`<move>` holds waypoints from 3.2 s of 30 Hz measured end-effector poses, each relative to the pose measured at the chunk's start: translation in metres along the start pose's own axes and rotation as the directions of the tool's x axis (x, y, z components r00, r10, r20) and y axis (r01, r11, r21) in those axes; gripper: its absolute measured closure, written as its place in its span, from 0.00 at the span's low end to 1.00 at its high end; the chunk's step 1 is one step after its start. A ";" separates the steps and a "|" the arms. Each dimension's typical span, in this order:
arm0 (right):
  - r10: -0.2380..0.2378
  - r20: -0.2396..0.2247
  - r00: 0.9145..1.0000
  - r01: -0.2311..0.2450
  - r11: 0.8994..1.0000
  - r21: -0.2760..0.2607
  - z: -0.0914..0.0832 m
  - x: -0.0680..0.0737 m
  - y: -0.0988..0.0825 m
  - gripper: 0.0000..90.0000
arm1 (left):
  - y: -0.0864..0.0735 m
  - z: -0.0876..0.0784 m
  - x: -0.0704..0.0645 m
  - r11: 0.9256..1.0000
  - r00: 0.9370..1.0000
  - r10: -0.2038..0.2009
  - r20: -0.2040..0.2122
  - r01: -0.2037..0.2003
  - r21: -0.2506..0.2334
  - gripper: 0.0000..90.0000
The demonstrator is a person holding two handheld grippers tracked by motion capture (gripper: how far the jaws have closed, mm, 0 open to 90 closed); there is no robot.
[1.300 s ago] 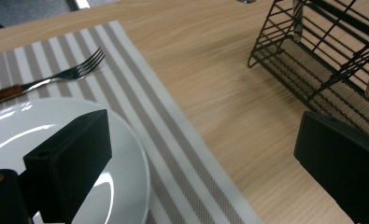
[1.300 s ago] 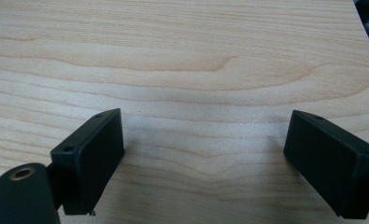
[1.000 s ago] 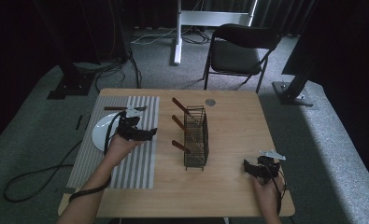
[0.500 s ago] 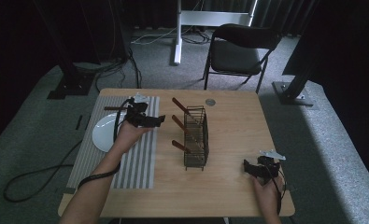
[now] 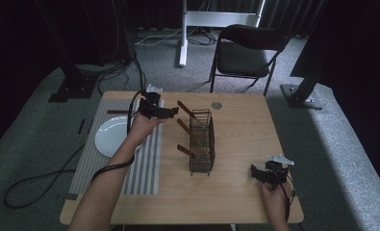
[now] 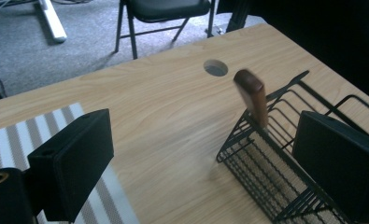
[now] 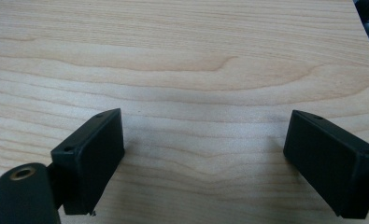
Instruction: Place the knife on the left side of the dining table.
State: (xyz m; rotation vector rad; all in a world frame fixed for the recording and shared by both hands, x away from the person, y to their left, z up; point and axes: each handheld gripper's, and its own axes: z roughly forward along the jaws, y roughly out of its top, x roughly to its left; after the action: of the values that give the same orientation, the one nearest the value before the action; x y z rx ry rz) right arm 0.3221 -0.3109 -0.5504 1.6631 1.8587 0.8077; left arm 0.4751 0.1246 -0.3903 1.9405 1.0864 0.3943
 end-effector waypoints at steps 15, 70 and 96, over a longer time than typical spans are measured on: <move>0.000 0.000 1.000 0.000 1.000 0.000 0.000 0.000 0.000 0.13 | 0.010 0.026 -0.001 0.999 0.999 -0.033 0.044 0.032 0.020 0.08; 0.001 0.001 1.000 -0.001 1.000 -0.001 0.000 0.000 0.000 0.13 | 0.020 0.010 -0.022 0.998 0.959 -0.055 0.279 0.062 -0.017 0.90; 0.000 0.002 1.000 0.000 1.000 -0.002 0.000 0.000 0.000 0.13 | 0.046 -0.042 -0.025 0.996 0.968 -0.023 0.252 0.045 -0.083 0.90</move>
State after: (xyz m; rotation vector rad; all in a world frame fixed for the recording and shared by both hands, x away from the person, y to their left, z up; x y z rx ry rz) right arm 0.3221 -0.3110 -0.5504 1.6623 1.8559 0.8078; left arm 0.4594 0.1150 -0.3259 1.8336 0.9210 0.1684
